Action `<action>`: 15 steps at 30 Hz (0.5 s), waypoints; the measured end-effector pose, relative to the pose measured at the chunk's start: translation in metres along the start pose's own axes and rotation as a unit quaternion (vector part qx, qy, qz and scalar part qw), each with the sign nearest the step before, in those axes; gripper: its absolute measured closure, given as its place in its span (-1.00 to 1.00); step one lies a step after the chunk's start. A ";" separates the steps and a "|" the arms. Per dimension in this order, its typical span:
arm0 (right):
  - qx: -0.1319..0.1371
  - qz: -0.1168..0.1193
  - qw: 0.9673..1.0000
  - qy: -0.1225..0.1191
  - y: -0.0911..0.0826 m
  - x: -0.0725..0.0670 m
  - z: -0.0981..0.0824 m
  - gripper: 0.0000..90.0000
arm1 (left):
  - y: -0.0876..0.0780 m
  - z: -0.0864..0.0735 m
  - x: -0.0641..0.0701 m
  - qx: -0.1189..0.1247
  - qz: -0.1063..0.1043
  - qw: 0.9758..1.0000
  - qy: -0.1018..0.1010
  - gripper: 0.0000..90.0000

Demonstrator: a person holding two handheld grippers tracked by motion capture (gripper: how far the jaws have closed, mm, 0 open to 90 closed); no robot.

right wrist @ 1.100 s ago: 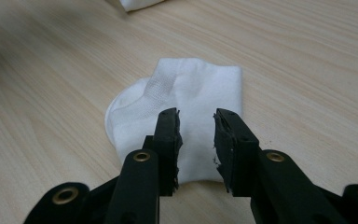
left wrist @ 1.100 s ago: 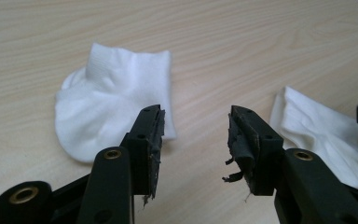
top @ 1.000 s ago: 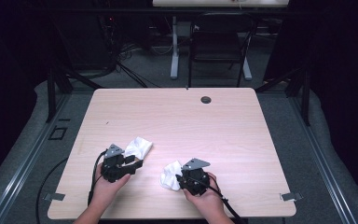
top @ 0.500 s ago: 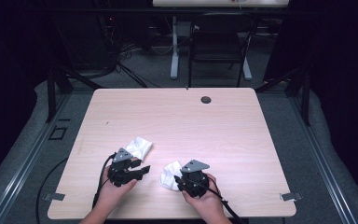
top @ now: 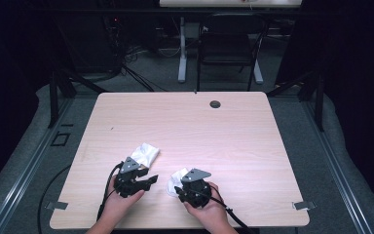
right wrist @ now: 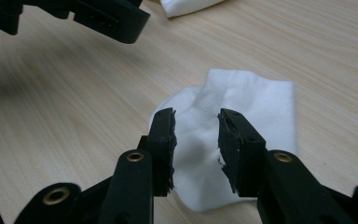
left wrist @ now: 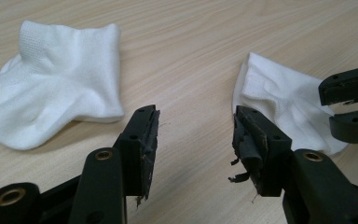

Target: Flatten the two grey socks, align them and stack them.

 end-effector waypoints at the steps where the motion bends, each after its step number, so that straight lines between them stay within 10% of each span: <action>1: -0.003 0.002 1.000 -0.004 0.001 -0.001 0.000 0.47 | 0.000 0.000 -0.001 0.000 0.001 1.000 0.002 0.11; 15: -0.011 0.007 1.000 -0.022 0.009 -0.011 0.000 0.49 | 0.000 -0.001 -0.004 0.003 -0.004 1.000 -0.014 0.12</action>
Point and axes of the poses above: each handheld gripper's, and its own axes: y roughly forward along the jaws, z roughly out of its top, x roughly to its right, the point moved 9 cm from there along y, roughly forward along the jaws, and after that the axes turned 1 degree about -x, right-handed, at the moved point
